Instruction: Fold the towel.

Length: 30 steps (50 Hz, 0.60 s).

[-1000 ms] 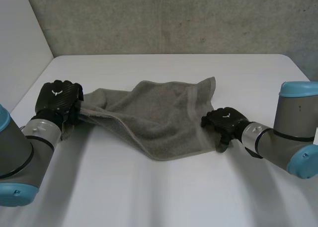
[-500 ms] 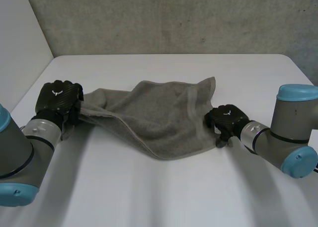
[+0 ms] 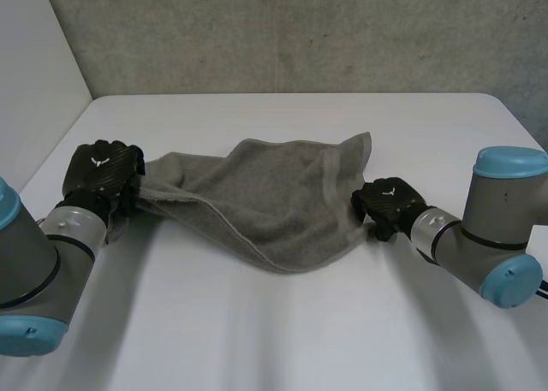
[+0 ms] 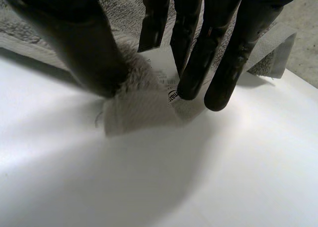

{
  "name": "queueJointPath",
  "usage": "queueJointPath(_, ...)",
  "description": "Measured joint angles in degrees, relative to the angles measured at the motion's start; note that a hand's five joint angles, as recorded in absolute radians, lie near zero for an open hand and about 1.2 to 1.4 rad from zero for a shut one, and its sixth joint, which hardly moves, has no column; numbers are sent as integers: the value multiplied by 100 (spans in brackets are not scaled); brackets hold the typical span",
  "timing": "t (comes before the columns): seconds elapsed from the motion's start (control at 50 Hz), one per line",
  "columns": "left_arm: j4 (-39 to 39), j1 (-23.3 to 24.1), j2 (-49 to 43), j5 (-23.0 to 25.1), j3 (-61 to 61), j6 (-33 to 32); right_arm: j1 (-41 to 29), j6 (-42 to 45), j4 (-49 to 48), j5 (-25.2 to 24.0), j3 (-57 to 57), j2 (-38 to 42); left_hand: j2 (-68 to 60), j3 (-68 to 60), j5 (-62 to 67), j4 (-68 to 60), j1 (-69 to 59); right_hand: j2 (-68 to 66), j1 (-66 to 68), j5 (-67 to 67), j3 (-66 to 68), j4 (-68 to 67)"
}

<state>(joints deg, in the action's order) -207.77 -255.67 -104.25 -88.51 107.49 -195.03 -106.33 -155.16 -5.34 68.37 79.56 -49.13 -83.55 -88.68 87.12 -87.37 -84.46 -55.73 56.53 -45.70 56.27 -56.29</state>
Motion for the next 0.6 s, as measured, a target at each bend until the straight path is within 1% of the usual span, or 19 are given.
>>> queueJointPath(0.1,0,0,0,0,0,0,-10,-93,-38,1,17,-37,0,0,0,0,0,-742,885,-835,833,-853)
queueJointPath(0.14,0,0,0,0,0,0,-11,-132,-50,1,24,-66,0,0,0,0,0,-1567,1783,-1730,1659,-1713)
queueJointPath(0.16,0,0,1,0,1,0,-11,-154,-57,1,29,-85,0,0,0,0,0,-1796,1947,-1957,1869,-1957)
queueJointPath(0.34,2,17,7,0,14,0,6,-266,-69,95,78,-319,0,11,-7,7,2,-1819,1955,-2044,1940,-2041)
queueJointPath(0.42,9,49,20,7,36,0,40,-248,-21,239,155,-619,16,463,-355,408,40,-1819,1955,-2045,1940,-2041)
queueJointPath(0.48,26,123,32,14,63,-4,82,-177,77,379,283,-1015,955,1417,-1331,1390,1045,-1819,1955,-2066,1963,-2041)
queueJointPath(0.5,30,140,33,15,68,-5,91,-161,94,395,304,-1072,1093,1537,-1431,1513,1189,-1819,1956,-2074,1964,-2041)
queueJointPath(0.56,64,265,47,20,105,-24,279,68,296,501,488,-1468,2557,3029,-2902,2956,2665,-1819,1957,-2094,1965,-2041)
queueJointPath(0.6,95,356,55,23,130,-55,472,282,439,548,634,-1687,3097,3600,-3469,3477,3197,-1819,1957,-2100,1965,-2041)
